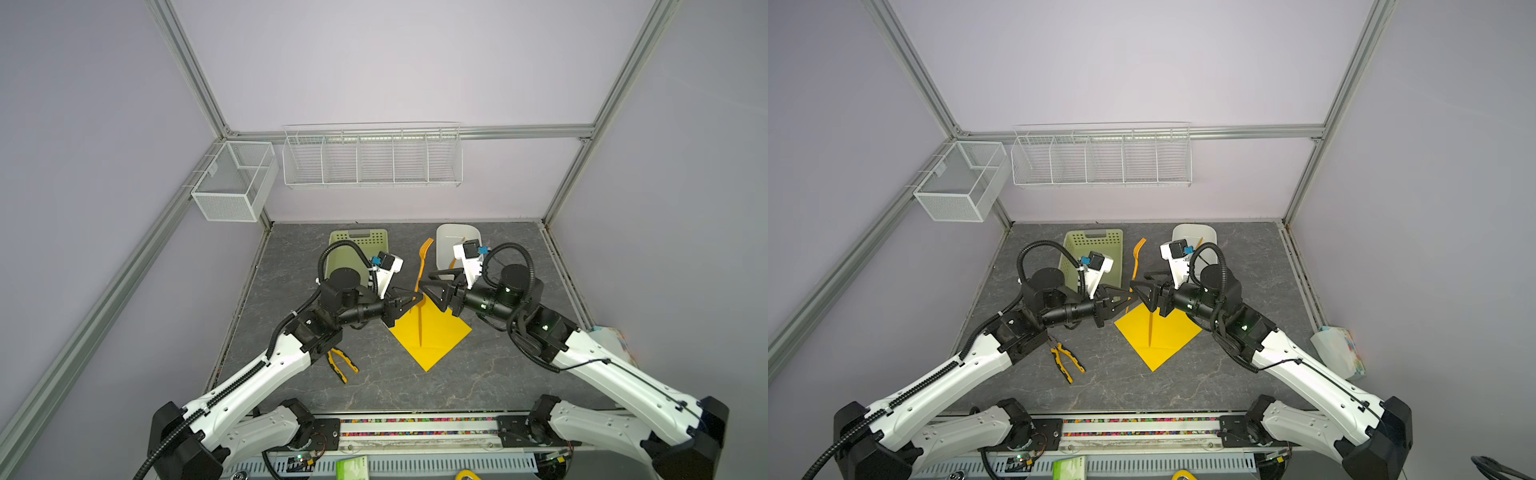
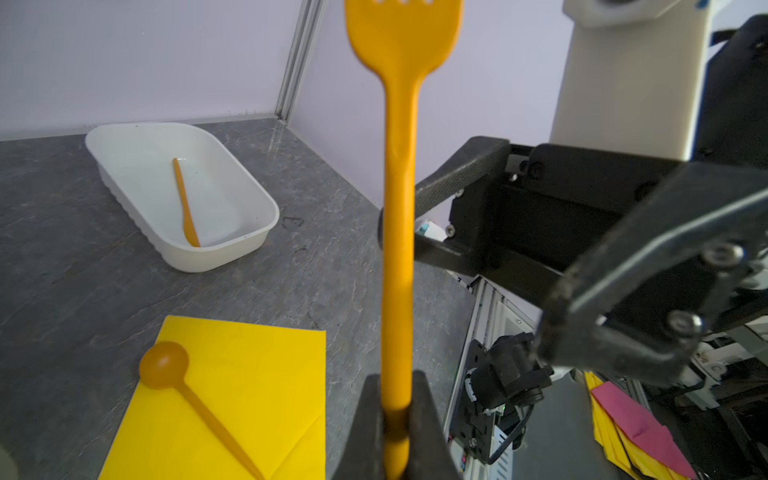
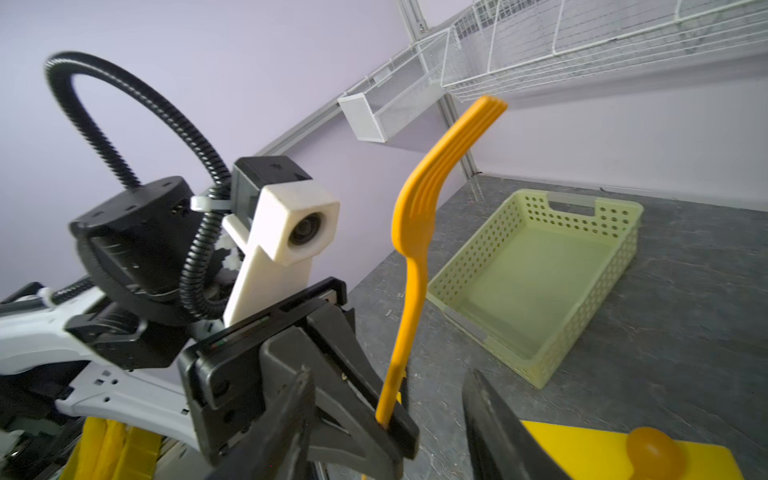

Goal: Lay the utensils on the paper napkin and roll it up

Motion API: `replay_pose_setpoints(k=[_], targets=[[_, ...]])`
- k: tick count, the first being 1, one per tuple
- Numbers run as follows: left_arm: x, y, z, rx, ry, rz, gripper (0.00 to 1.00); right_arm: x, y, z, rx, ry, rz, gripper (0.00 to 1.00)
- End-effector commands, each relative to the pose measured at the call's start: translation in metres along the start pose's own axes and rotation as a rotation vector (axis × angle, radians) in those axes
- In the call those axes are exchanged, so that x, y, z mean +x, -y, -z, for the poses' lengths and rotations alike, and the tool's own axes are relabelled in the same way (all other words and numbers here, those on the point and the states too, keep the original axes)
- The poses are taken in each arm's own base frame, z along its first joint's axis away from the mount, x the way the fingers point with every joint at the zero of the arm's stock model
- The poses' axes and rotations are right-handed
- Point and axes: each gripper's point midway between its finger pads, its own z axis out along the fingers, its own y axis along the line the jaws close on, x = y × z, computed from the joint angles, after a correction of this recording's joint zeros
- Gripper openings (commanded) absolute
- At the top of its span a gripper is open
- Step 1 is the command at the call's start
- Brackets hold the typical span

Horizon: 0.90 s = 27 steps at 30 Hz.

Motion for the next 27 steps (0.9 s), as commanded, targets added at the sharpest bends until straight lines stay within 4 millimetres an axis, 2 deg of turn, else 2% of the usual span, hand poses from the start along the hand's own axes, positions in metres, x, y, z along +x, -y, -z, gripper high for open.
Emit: replay_pose_setpoints(k=[1, 6, 10, 19, 25, 27], targets=[[-0.027, 0.037, 0.009, 0.178, 0.103, -0.010, 0.00, -0.026, -0.032, 0.008, -0.161, 0.091, -0.018, 0.60], [-0.039, 0.072, 0.024, 0.328, 0.138, -0.082, 0.00, -0.040, -0.053, 0.013, -0.248, 0.109, -0.003, 0.59], [-0.046, 0.089, 0.036, 0.383, 0.165, -0.124, 0.00, -0.049, -0.062, 0.017, -0.277, 0.129, 0.005, 0.58], [-0.047, 0.093, 0.040, 0.389, 0.168, -0.138, 0.00, -0.063, -0.087, 0.023, -0.398, 0.151, 0.000, 0.41], [-0.047, 0.095, 0.041, 0.397, 0.167, -0.141, 0.00, -0.066, -0.089, 0.023, -0.411, 0.162, -0.005, 0.28], [-0.046, 0.093, 0.041, 0.391, 0.163, -0.138, 0.00, -0.066, -0.089, 0.023, -0.409, 0.161, -0.004, 0.27]])
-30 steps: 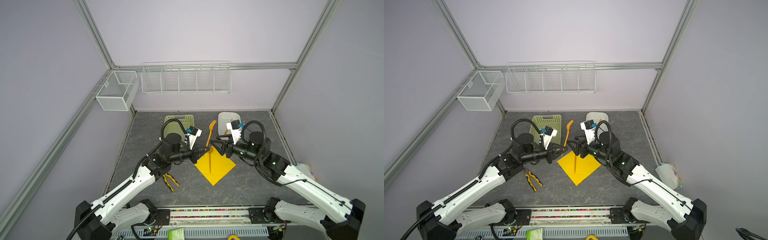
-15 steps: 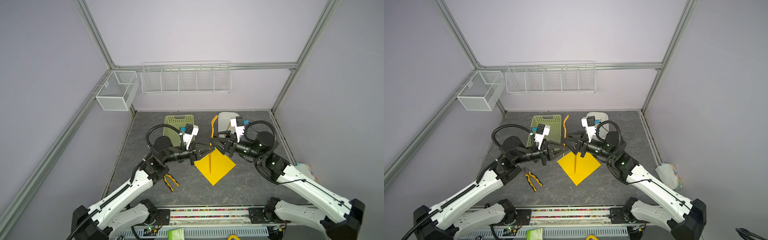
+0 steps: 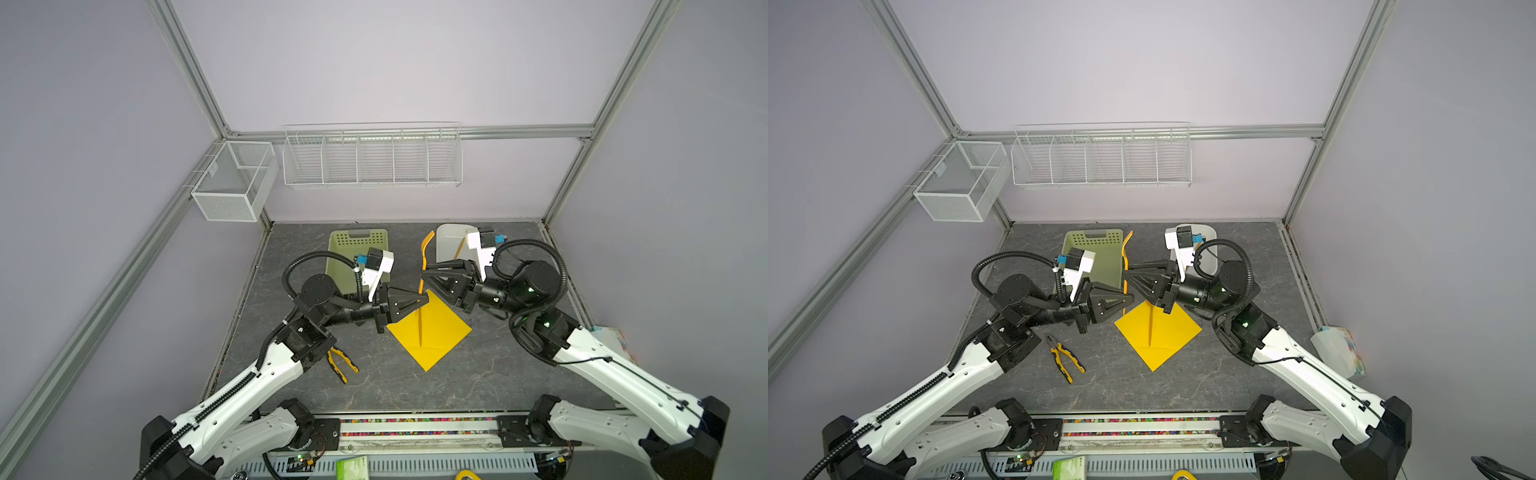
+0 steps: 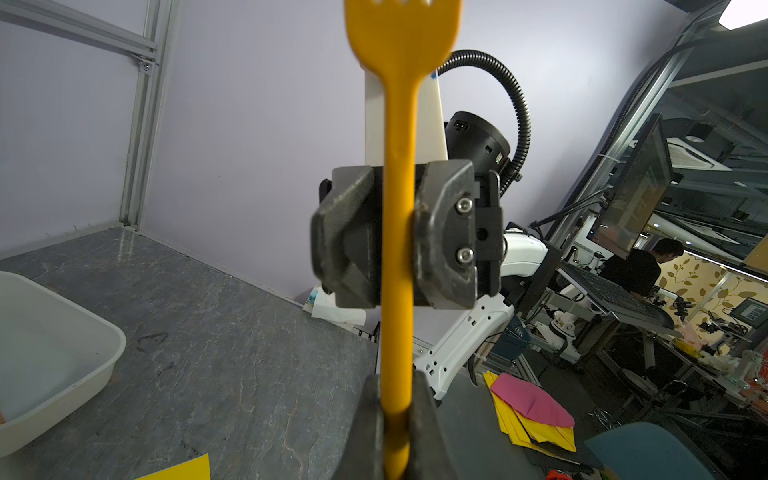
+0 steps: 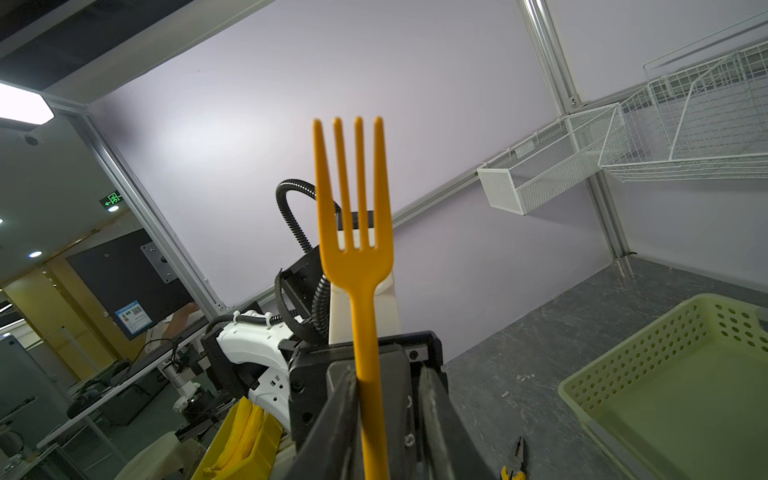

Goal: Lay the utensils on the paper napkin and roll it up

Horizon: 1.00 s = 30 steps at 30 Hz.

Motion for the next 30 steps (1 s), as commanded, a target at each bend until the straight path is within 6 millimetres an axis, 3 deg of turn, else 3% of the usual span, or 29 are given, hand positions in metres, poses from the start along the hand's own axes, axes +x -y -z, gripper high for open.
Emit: replay_pose_setpoints(k=[1, 9, 18, 26, 30], targets=[[-0.006, 0.010, 0.003, 0.027, 0.013, -0.025, 0.00, -0.016, -0.014, 0.000, -0.045, 0.035, 0.017, 0.27], [-0.004, 0.003, 0.002, 0.001, 0.009, -0.010, 0.00, -0.010, -0.014, -0.002, -0.056, 0.006, 0.009, 0.28], [-0.002, 0.000, 0.003, -0.025, 0.003, -0.001, 0.00, -0.010, -0.013, 0.003, -0.032, 0.011, 0.032, 0.09], [-0.002, -0.019, 0.011, -0.168, -0.003, 0.007, 0.38, 0.002, 0.008, 0.011, 0.114, -0.047, 0.033, 0.07], [0.000, -0.032, 0.022, -0.276, -0.025, -0.004, 0.49, 0.015, 0.030, 0.016, 0.233, -0.105, 0.005, 0.07]])
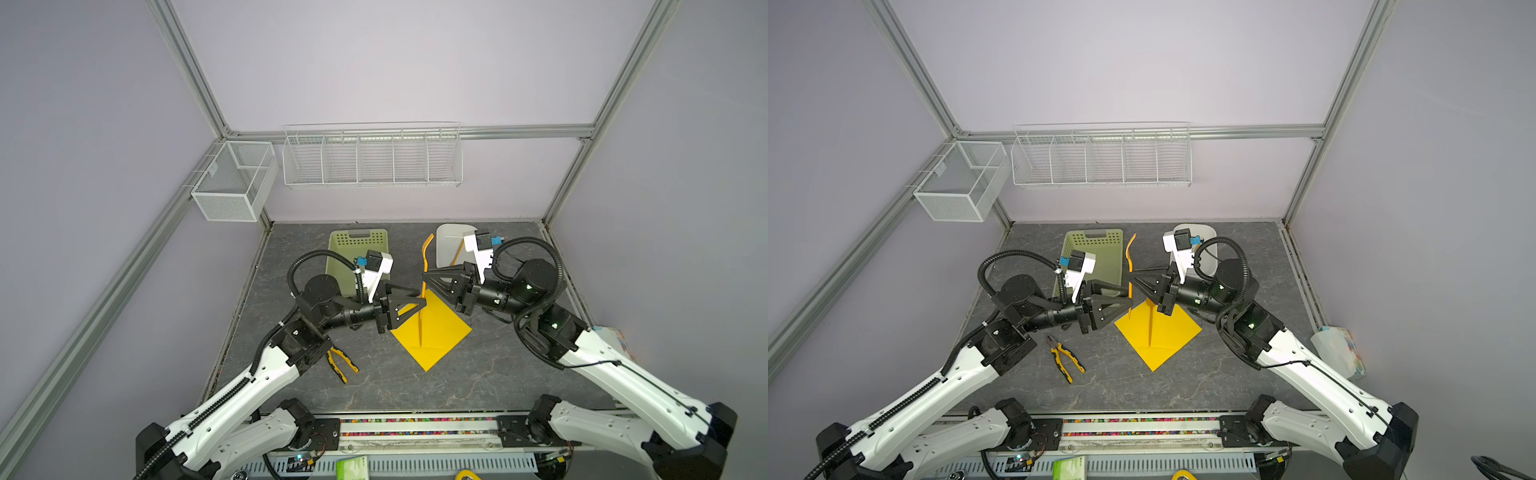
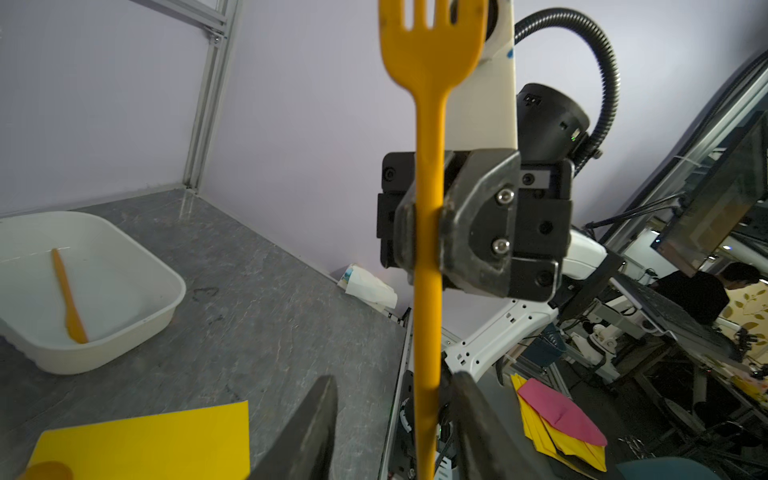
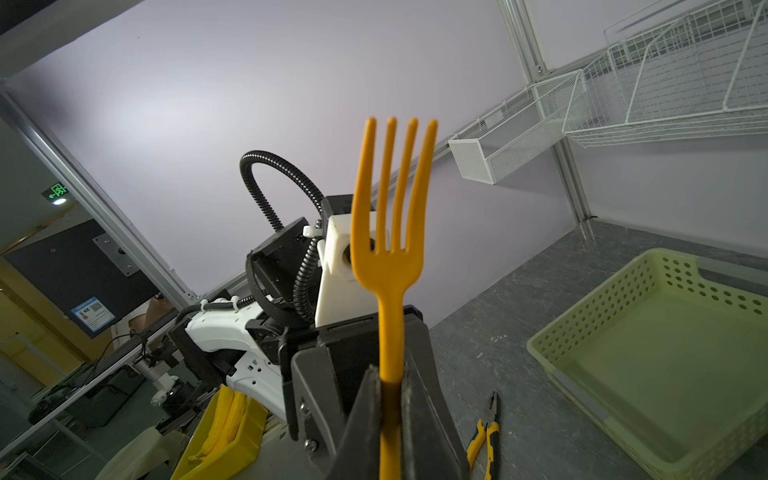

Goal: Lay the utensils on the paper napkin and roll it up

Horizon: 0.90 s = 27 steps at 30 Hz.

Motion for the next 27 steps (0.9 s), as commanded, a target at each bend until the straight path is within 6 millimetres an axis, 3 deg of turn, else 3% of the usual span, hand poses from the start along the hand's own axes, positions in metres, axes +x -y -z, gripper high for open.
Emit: replay_pose_setpoints(k=[1, 9, 15, 20, 27], targets=[[-0.012, -0.011, 0.012, -0.119, 0.003, -0.036, 0.50, 0.005, 0.018, 0.006, 0.125, -0.038, 0.000, 0.07], [-0.004, -0.085, 0.043, -0.430, -0.080, 0.050, 0.52, 0.051, 0.084, 0.010, 0.428, -0.212, -0.105, 0.07], [-0.003, -0.116, 0.071, -0.550, -0.093, 0.054, 0.54, 0.099, 0.134, 0.015, 0.634, -0.365, -0.220, 0.07], [0.011, -0.147, 0.091, -0.639, -0.147, 0.092, 0.54, 0.144, 0.175, 0.027, 0.840, -0.498, -0.330, 0.07], [0.033, -0.179, 0.109, -0.771, -0.231, 0.052, 0.53, 0.205, 0.216, 0.038, 1.014, -0.615, -0.466, 0.07]])
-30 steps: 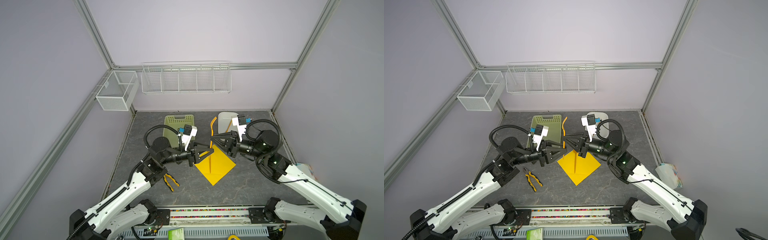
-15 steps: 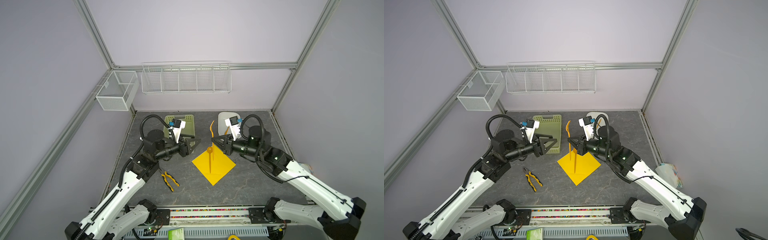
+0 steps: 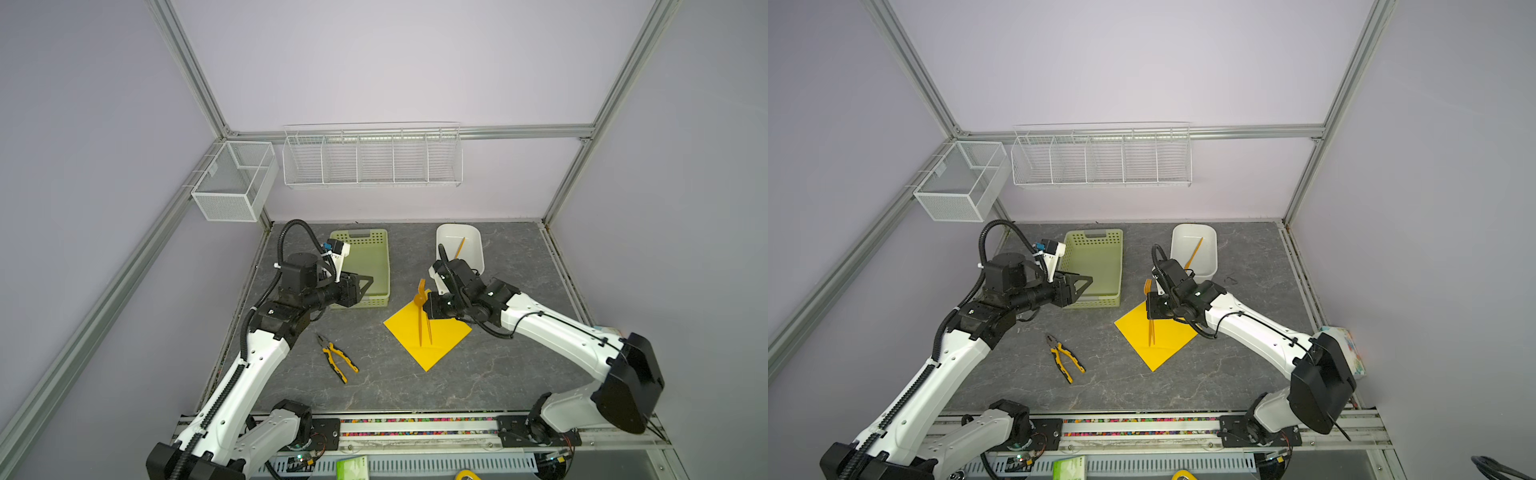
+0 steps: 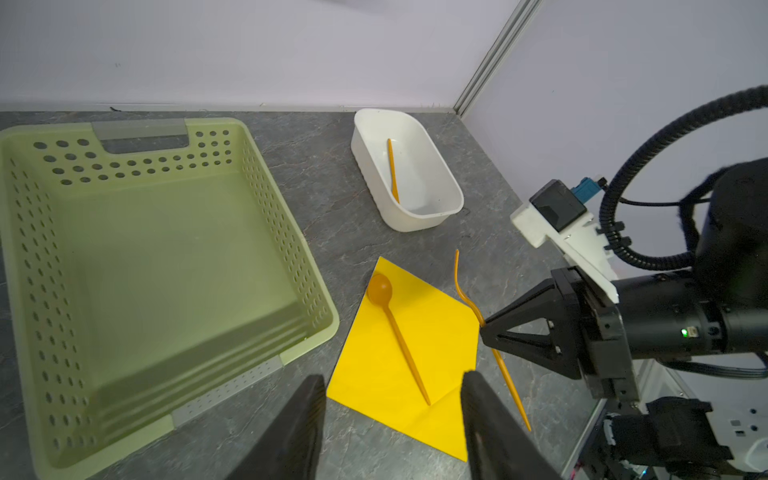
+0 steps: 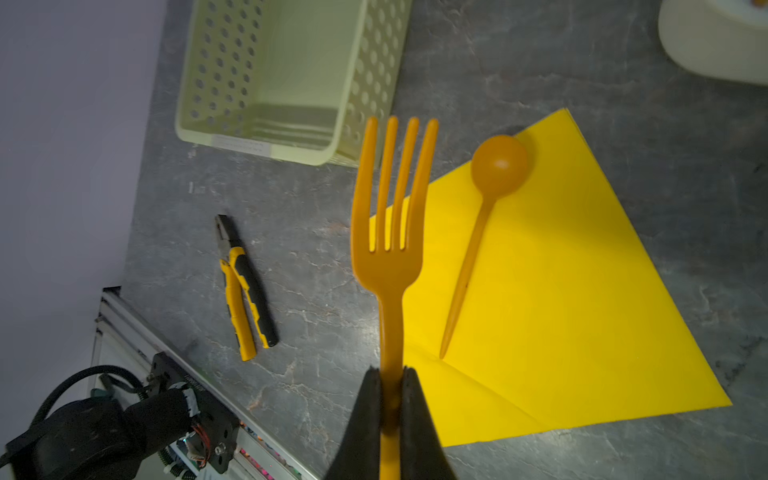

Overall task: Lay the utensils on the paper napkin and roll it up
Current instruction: 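Lower the fork beside the spoon with the right gripper while left gripper withdraws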

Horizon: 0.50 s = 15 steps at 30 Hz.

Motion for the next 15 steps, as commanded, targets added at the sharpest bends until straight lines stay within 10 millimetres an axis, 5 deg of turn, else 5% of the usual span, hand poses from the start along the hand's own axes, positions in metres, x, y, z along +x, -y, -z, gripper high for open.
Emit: replay_pose_setpoints(k=[1, 15], targets=[[0.011, -0.020, -0.004, -0.085, -0.047, -0.052, 0.53, 0.008, 0.024, -0.017, 0.116, -0.036, -0.097, 0.07], [0.026, -0.053, -0.014, -0.232, -0.093, 0.046, 0.49, 0.006, 0.078, -0.067, 0.325, -0.164, -0.145, 0.07]])
